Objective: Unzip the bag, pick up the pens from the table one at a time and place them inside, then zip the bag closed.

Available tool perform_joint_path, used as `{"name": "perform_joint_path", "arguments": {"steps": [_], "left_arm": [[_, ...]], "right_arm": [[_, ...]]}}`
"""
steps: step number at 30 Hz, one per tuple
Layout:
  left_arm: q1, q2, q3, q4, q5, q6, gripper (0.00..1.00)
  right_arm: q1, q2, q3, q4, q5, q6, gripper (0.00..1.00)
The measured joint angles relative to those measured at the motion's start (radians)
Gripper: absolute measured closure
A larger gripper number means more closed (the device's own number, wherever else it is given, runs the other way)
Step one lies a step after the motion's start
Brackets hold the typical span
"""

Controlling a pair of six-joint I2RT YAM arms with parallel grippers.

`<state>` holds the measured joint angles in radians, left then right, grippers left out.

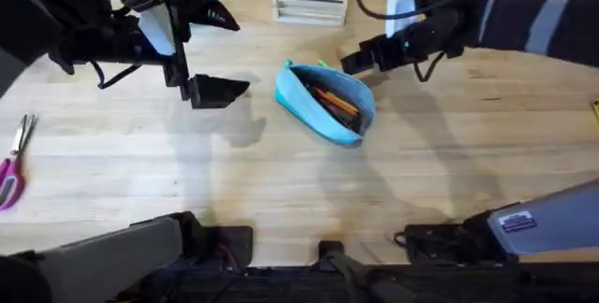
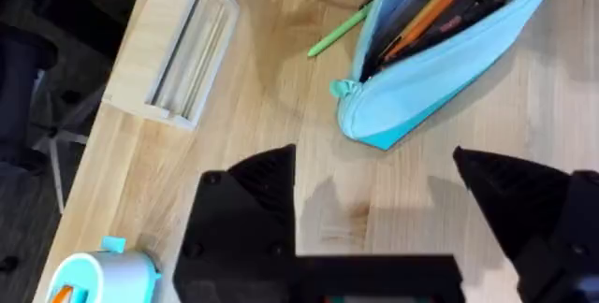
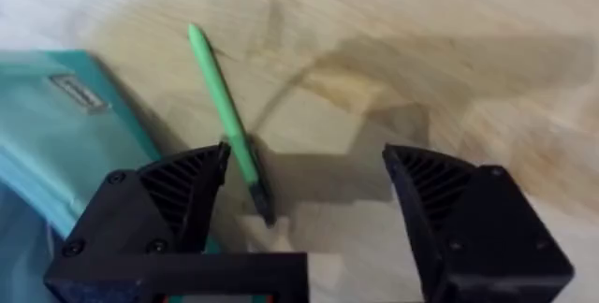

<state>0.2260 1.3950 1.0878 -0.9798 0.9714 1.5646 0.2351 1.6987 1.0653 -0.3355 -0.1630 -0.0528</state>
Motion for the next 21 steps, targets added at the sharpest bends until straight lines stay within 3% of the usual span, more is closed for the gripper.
{"name": "perform_joint_path", "arguments": {"steps": [10, 17, 21], "left_arm": [[0.000, 0.000, 0.000, 0.003, 0.000, 0.000, 0.007], [0.000, 0.000, 0.000, 0.003, 0.000, 0.000, 0.007], [0.000, 0.000, 0.000, 0.003, 0.002, 0.000, 0.007]], "right_arm": [[0.109, 0.040, 0.000, 0.033, 0.053, 0.000, 0.004], [0.122, 0.058, 0.000, 0.020, 0.099, 0.001, 0.005], [0.124, 0.081, 0.015, 0.006, 0.126, 0.000, 0.089]]}}
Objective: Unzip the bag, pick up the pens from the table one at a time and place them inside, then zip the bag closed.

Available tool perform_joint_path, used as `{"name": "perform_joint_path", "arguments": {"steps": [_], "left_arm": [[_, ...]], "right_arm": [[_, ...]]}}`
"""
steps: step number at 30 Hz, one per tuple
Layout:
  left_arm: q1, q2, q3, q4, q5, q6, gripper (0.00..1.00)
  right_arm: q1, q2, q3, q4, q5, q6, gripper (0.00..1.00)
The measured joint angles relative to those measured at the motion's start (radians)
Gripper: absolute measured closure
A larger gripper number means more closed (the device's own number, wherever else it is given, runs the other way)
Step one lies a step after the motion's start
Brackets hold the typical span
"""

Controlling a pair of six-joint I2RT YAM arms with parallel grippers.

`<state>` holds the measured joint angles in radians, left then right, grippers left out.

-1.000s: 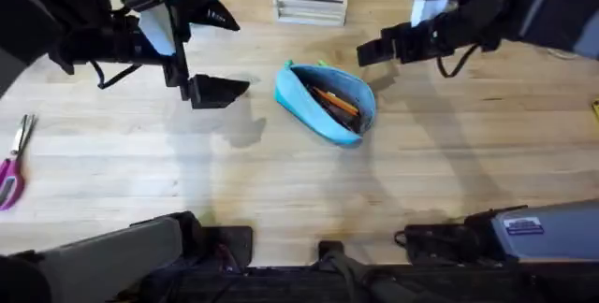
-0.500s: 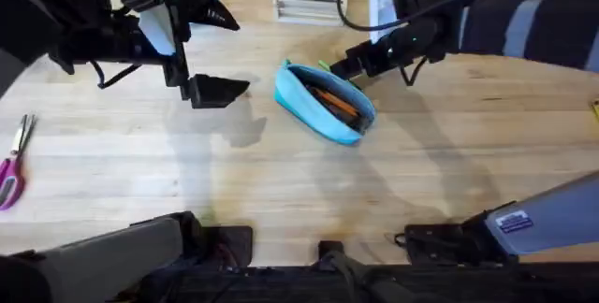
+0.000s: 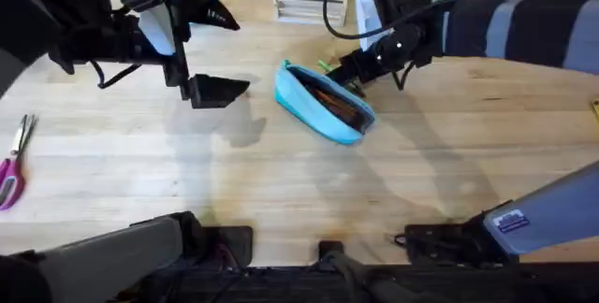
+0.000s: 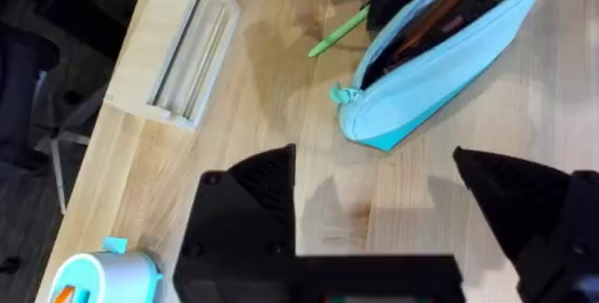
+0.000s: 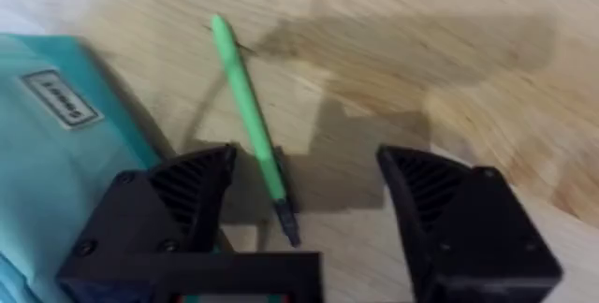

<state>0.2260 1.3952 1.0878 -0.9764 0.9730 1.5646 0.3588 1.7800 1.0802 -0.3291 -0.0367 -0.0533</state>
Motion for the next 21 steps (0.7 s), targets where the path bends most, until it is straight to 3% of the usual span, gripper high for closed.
{"name": "perform_joint_path", "arguments": {"steps": [5, 14, 21], "left_arm": [[0.000, 0.000, 0.000, 0.000, 0.003, 0.000, 0.008], [0.000, 0.000, 0.000, 0.000, 0.006, 0.000, 0.008], [0.000, 0.000, 0.000, 0.000, 0.006, 0.000, 0.007]], "right_arm": [[-0.002, 0.014, 0.020, -0.021, 0.035, -0.003, 0.331], [-0.004, 0.019, 0.027, -0.018, 0.072, -0.006, 0.919], [-0.003, 0.020, 0.032, -0.019, 0.075, -0.022, 0.957]]}}
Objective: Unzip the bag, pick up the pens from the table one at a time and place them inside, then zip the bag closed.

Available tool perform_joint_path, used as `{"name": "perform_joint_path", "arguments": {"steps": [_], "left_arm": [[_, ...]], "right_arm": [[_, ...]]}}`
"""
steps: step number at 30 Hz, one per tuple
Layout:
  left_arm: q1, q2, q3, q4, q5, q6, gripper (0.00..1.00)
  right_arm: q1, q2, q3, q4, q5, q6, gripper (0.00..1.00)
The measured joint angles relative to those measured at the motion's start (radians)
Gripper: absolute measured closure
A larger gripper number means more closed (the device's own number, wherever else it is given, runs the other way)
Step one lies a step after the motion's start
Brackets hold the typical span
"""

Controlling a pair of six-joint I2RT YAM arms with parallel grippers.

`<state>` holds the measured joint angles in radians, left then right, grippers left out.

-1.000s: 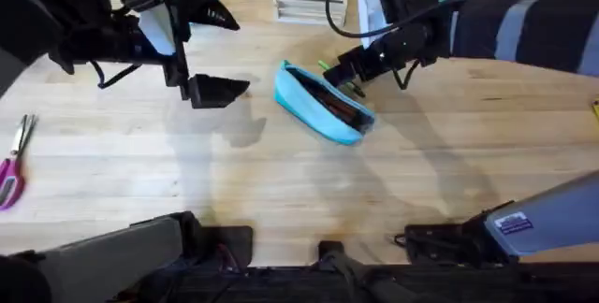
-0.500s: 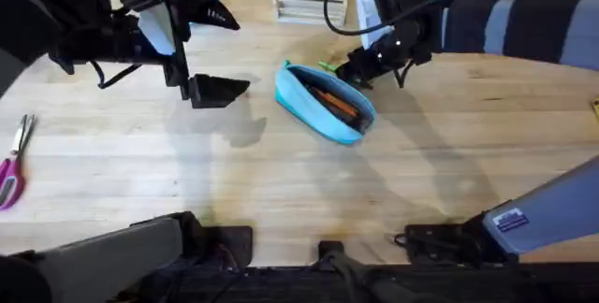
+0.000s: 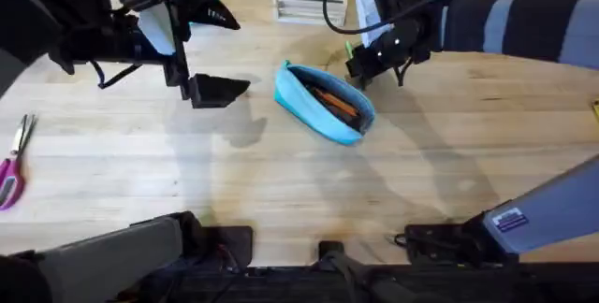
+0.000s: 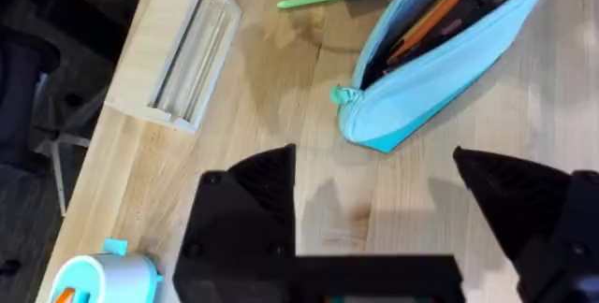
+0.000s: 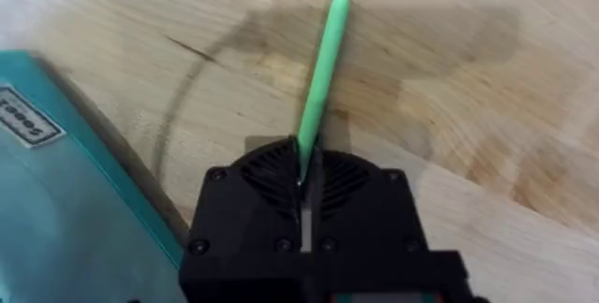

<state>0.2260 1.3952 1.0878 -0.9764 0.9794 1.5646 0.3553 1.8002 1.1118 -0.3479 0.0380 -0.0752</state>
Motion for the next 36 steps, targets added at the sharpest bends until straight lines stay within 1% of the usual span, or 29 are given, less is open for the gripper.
{"name": "perform_joint_path", "arguments": {"steps": [7, 13, 17, 21, 26, 29, 33, 36], "left_arm": [[0.000, 0.000, 0.000, 0.000, 0.000, 0.000, 0.007], [0.000, 0.000, 0.000, 0.000, 0.000, 0.000, 0.007], [0.000, 0.000, 0.000, 0.000, 0.000, 0.000, 0.008], [0.000, 0.000, 0.000, 0.000, 0.000, 0.000, 0.007], [0.000, 0.000, 0.000, 0.000, 0.000, 0.000, 0.007], [0.000, 0.000, 0.000, 0.000, 0.000, 0.000, 0.008], [0.000, 0.000, 0.000, 0.000, 0.000, 0.000, 0.007], [0.000, 0.000, 0.000, 0.000, 0.000, 0.000, 0.007]], "right_arm": [[0.000, -0.003, 0.008, -0.023, -0.001, -0.009, 0.958], [-0.003, -0.044, 0.023, -0.136, -0.001, -0.045, 0.962], [-0.026, -0.105, 0.074, -0.204, -0.002, -0.060, 0.965], [-0.061, -0.192, 0.126, -0.263, -0.002, -0.089, 0.968], [-0.070, -0.311, 0.137, -0.333, -0.008, -0.165, 0.970], [-0.070, -0.376, 0.137, -0.373, -0.048, -0.212, 0.969], [-0.070, -0.452, 0.137, -0.442, -0.150, -0.296, 0.969], [-0.069, -0.479, 0.137, -0.507, -0.220, -0.356, 0.969]]}}
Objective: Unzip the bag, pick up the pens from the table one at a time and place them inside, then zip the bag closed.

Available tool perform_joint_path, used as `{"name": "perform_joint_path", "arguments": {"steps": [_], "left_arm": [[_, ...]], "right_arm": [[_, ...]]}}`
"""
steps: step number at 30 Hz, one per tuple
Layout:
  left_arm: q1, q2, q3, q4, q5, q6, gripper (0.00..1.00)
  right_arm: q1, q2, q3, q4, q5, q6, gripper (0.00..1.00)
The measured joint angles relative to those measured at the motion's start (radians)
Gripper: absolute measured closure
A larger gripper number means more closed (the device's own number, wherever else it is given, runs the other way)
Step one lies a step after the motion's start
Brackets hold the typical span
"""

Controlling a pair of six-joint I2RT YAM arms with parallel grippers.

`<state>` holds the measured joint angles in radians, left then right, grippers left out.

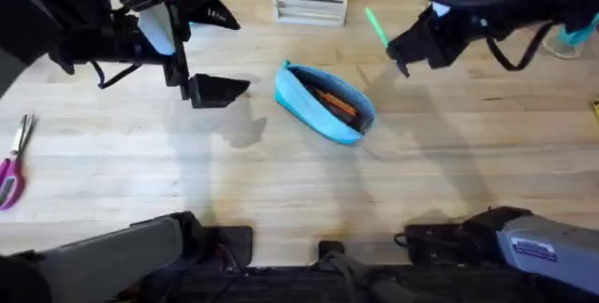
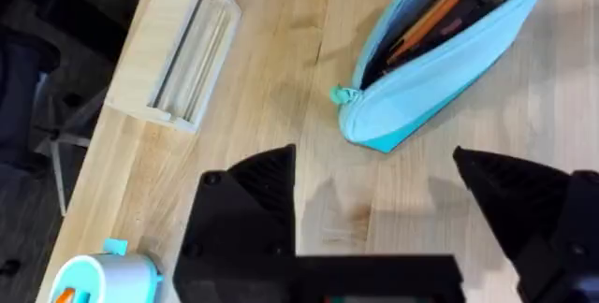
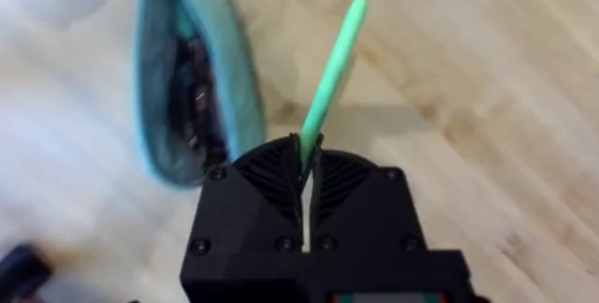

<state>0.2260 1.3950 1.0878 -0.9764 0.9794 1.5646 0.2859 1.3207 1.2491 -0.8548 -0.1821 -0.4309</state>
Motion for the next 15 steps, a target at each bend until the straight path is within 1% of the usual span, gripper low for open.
{"name": "perform_joint_path", "arguments": {"steps": [1, 5, 15], "left_arm": [[0.000, 0.000, 0.000, 0.002, 0.000, 0.000, 0.007], [0.000, 0.000, 0.000, 0.005, 0.000, 0.000, 0.008], [0.000, 0.000, 0.000, 0.007, 0.000, 0.000, 0.008]], "right_arm": [[0.003, 0.002, 0.000, -0.066, -0.051, -0.031, 0.969], [0.027, 0.004, 0.000, -0.139, -0.096, -0.049, 0.969], [0.162, 0.012, 0.000, -0.192, -0.131, -0.075, 0.969]]}}
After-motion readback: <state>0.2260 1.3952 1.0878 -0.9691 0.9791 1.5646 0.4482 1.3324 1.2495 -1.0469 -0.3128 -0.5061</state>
